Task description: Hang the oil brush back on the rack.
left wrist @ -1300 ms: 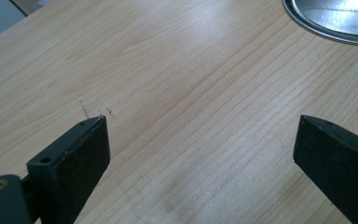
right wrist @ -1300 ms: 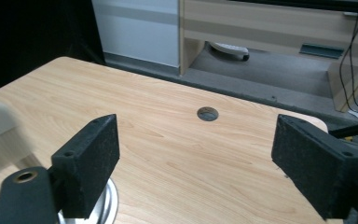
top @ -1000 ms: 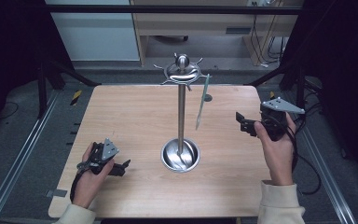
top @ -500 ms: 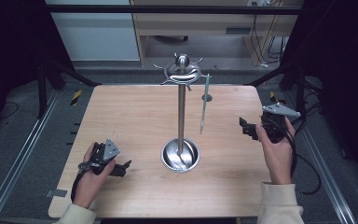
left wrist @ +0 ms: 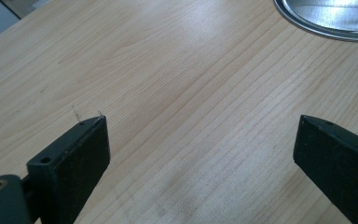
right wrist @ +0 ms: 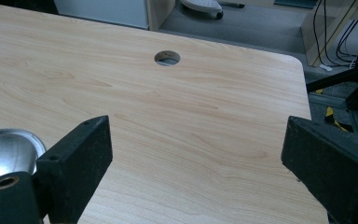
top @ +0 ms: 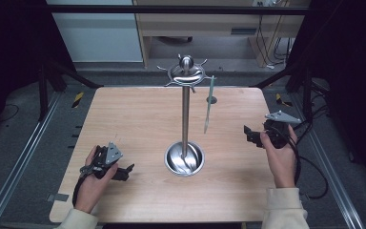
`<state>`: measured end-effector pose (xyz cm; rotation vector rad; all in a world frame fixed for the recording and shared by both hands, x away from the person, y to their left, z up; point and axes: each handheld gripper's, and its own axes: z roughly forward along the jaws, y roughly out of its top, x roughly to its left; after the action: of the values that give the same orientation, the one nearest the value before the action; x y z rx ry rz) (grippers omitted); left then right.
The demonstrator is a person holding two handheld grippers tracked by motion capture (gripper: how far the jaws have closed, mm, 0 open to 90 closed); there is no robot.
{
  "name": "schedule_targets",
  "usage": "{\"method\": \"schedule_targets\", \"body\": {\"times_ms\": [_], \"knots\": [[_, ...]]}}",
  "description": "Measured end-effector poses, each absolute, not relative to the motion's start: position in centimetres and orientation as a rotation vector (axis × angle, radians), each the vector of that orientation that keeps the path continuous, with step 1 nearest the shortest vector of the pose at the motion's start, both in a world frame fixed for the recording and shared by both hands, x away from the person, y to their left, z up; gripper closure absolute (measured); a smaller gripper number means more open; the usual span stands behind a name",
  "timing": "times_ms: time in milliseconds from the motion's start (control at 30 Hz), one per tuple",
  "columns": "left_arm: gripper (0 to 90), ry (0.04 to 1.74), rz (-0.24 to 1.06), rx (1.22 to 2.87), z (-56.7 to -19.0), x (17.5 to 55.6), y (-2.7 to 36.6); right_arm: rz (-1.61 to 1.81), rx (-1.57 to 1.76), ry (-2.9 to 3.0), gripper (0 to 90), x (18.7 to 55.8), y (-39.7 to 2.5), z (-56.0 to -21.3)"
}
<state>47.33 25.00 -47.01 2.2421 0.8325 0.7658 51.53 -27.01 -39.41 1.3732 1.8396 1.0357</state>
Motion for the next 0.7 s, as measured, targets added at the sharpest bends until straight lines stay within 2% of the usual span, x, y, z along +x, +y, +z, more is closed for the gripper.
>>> {"method": "schedule_targets", "body": {"times_ms": [700], "knots": [[3.3, 0.824, 0.759, 2.25, -47.1, 47.3, 24.9, 0.899, 1.389, 2.002, 9.1, 52.4, -25.2, -43.4]]}}
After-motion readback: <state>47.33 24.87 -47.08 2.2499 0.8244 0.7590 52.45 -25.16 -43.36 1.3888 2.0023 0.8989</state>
